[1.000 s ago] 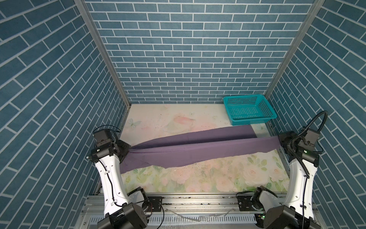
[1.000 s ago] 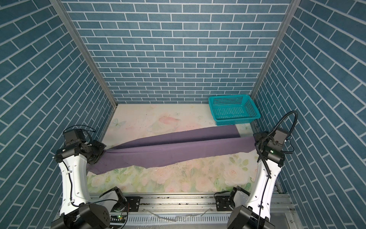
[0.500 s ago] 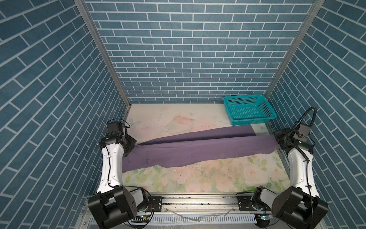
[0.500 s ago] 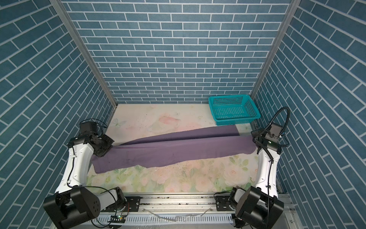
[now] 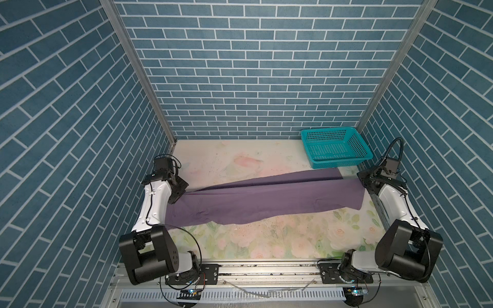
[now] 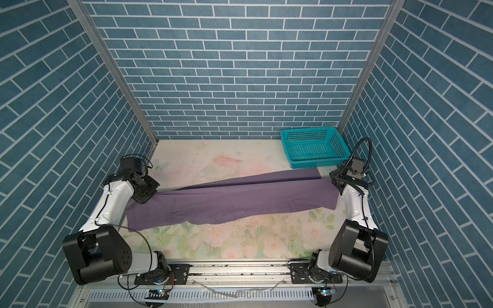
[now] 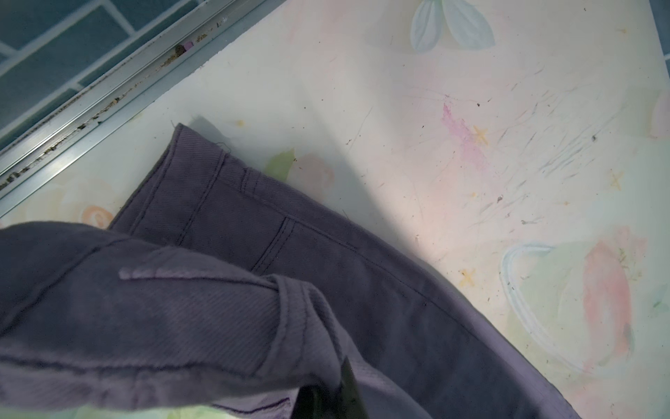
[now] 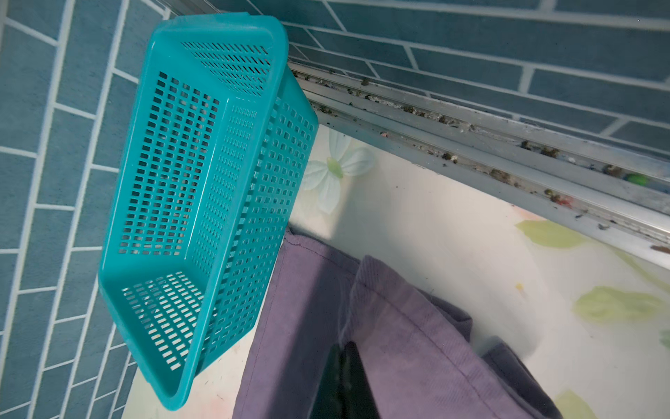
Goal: Fold and stack the trousers
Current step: Fold the trousers at the center of the table.
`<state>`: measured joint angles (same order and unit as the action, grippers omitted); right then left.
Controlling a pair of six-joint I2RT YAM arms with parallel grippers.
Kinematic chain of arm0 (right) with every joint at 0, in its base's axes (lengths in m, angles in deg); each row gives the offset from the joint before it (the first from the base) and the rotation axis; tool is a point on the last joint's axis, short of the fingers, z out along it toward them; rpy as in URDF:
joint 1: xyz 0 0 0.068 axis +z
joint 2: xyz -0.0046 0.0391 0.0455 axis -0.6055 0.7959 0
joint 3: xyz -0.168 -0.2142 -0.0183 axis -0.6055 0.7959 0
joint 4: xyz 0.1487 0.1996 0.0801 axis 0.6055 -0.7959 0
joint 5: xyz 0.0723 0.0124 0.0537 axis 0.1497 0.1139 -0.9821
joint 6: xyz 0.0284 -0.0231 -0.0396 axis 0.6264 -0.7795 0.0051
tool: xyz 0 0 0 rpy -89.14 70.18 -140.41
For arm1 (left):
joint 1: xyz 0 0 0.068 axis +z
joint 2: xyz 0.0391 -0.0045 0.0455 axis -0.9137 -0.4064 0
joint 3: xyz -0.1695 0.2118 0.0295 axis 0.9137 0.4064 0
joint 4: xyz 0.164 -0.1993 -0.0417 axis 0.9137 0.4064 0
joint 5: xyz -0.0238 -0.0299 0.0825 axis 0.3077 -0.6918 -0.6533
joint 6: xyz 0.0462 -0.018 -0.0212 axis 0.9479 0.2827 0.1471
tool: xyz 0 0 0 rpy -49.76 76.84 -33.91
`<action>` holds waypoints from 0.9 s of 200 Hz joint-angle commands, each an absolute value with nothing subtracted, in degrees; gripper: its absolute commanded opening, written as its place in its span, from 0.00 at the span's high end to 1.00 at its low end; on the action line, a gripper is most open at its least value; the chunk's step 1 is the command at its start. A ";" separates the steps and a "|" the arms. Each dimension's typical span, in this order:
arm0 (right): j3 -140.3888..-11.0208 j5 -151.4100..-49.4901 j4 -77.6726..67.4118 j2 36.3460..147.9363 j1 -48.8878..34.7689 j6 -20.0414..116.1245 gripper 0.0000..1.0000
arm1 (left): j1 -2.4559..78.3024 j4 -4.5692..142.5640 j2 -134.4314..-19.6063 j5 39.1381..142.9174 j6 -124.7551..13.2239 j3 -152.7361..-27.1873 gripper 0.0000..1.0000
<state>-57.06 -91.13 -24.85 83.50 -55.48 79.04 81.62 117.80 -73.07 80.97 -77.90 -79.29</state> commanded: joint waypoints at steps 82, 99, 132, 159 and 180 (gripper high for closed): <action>-67.05 -79.73 -7.78 100.17 -51.82 72.19 1.00 | 78.15 110.14 -88.25 70.76 -79.53 -86.44 1.00; -68.83 -78.84 -7.51 102.19 -50.78 71.19 1.00 | 77.88 109.96 -89.49 70.37 -79.73 -86.47 1.00; -71.16 -76.57 -7.14 103.97 -49.24 69.04 1.00 | 77.80 109.51 -90.86 70.17 -79.94 -86.29 1.00; -72.34 -75.98 -7.44 105.29 -48.61 68.19 1.00 | 77.62 109.15 -91.67 69.90 -80.03 -86.37 1.00; -72.19 -75.66 -7.32 106.16 -48.27 68.20 1.00 | 77.34 109.20 -92.64 69.87 -79.96 -86.81 0.93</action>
<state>-68.99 -83.48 -11.64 104.81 -47.04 70.38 76.61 110.61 -91.21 76.62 -80.02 -85.04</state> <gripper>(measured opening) 0.041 0.079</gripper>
